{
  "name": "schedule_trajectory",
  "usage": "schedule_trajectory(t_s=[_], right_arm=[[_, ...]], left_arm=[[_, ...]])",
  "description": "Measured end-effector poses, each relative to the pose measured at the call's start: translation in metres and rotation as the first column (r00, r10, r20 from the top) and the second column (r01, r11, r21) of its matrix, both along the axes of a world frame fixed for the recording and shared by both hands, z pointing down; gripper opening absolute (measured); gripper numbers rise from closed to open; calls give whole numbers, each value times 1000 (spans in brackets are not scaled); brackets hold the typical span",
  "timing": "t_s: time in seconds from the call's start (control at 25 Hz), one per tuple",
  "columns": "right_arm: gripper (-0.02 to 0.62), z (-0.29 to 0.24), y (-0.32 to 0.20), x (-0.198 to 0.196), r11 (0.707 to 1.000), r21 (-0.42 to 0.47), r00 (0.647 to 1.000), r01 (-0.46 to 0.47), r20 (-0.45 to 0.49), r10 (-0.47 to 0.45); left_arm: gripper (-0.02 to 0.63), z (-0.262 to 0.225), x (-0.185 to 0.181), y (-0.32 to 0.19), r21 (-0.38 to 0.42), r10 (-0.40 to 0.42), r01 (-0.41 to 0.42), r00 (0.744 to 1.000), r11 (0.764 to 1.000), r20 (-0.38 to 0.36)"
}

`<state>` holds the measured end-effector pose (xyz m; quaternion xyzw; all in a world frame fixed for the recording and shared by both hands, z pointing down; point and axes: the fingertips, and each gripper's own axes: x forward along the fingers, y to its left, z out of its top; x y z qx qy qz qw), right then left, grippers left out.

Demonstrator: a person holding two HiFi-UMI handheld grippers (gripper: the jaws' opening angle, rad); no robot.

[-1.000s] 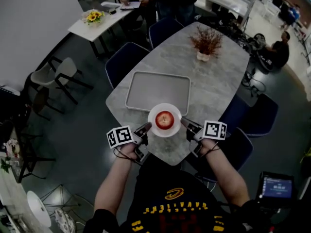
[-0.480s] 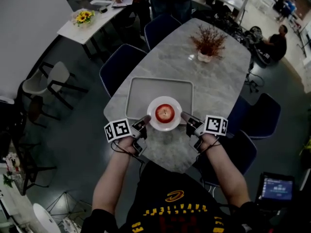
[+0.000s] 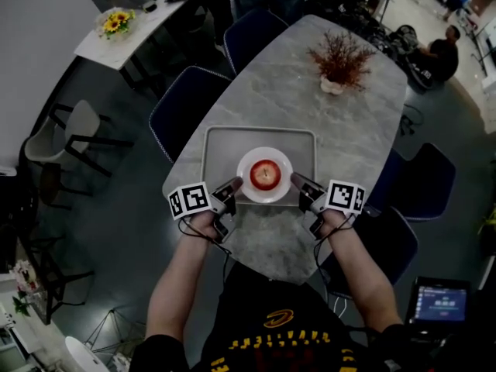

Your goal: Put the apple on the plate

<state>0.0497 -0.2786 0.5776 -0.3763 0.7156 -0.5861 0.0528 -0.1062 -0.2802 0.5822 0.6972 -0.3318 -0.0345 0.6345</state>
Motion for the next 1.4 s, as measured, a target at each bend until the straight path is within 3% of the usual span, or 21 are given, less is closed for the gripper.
schedule_trajectory(t_s=[0.2, 0.88, 1.4], right_arm=[[26, 18, -10, 3, 1000, -5, 1000, -9, -18, 9], [26, 99, -46, -4, 993, -114, 991, -15, -136, 0], [26, 111, -48, -9, 991, -135, 983, -23, -185, -2]], left_arm=[[26, 19, 3, -10, -16, 22, -22, 1000, 1000, 0], [26, 93, -3, -52, -120, 93, -79, 989, 990, 116], [26, 110, -7, -55, -147, 112, -84, 975, 986, 192]])
